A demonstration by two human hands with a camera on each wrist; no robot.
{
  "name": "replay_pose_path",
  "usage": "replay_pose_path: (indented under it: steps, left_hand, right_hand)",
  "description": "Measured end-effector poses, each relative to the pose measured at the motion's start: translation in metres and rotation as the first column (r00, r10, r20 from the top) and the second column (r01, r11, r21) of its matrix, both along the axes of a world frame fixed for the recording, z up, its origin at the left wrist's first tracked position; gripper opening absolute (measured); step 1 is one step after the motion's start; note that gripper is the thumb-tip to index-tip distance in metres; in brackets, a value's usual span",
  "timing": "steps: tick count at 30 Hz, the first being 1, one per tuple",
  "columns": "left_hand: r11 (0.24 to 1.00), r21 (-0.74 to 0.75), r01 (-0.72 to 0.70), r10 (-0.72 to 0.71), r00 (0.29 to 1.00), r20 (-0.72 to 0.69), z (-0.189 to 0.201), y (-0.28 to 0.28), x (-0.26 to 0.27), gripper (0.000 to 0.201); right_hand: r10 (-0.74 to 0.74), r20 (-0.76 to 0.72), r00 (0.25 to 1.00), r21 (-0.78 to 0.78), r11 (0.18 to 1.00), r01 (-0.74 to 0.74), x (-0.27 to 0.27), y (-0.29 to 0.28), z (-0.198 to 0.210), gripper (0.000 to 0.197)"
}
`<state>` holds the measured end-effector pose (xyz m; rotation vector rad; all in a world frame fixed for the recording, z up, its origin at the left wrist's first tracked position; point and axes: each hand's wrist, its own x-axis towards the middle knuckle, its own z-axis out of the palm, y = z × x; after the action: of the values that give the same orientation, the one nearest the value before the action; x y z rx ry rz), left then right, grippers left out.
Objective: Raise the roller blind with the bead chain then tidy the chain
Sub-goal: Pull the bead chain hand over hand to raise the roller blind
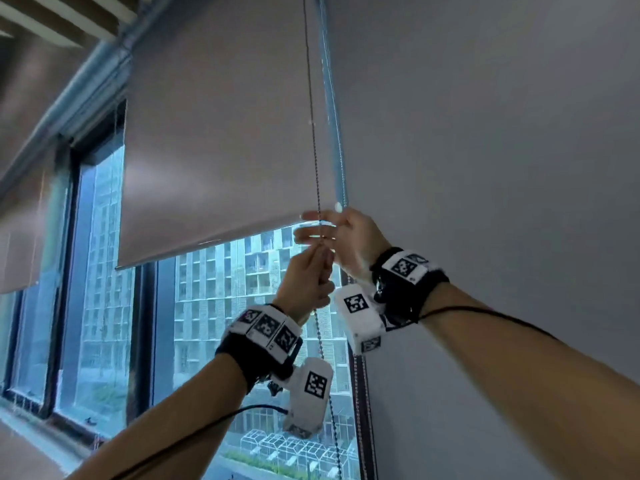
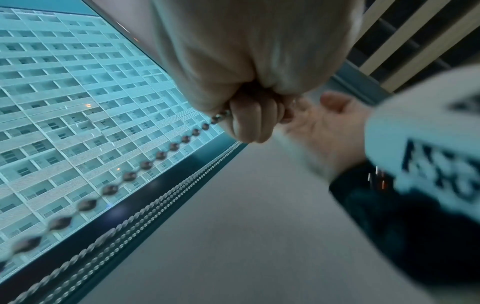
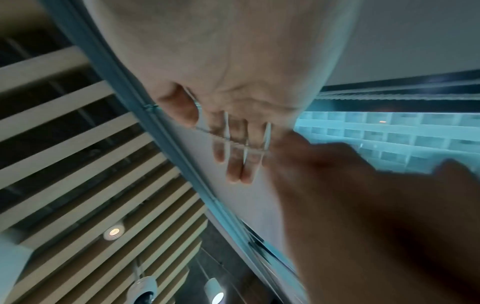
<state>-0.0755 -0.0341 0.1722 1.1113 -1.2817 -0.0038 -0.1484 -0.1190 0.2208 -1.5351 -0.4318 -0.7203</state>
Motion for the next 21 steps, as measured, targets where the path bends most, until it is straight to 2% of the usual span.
replay_pose_path:
  steps: [4,5,8,10,12,14,18,21]
  left_hand:
    - [0.994,0.063,0.093,-0.093,0.996,-0.016,-0.022,0.001,0.0,0.022]
    - [0.989,0.087,0.118,-0.115,0.992,-0.043,-0.026,0.002,0.001,0.018]
    - [0.968,0.193,0.159,-0.166,0.986,0.017,-0.035,0.008,0.011,0.015]
    - [0.96,0.259,0.11,-0.129,0.99,0.059,-0.028,0.016,0.017,0.021]
    - [0.971,0.215,0.102,-0.101,0.995,-0.015,-0.007,0.026,0.018,0.024]
    - [0.988,0.08,0.131,-0.123,0.988,-0.097,0.027,0.035,0.018,0.031]
    - [0.984,-0.052,0.172,-0.177,0.974,-0.139,0.104,0.049,0.0,0.041]
    - [0.995,-0.066,0.077,-0.085,0.988,-0.127,0.143,0.05,-0.023,0.036]
  right_hand:
    - [-0.101,0.082,0.991,0.052,0.994,0.097,0.001,0.021,0.053,0.023]
    - [-0.145,0.104,0.984,0.059,0.988,0.139,0.003,0.024,0.058,0.025]
    - [-0.317,0.164,0.934,-0.034,0.944,0.327,0.013,0.026,0.053,0.034]
    - [-0.334,0.16,0.929,-0.107,0.93,0.353,0.015,0.03,0.037,0.035]
    - [-0.35,0.185,0.918,-0.198,0.902,0.384,0.017,0.035,0.016,0.035]
    - [-0.399,0.213,0.892,-0.266,0.855,0.446,0.016,0.037,-0.005,0.035]
    - [-0.268,0.126,0.955,-0.302,0.907,0.294,0.004,0.037,-0.038,0.039]
    - [-0.179,0.096,0.979,-0.389,0.899,0.203,-0.004,0.038,-0.056,0.041]
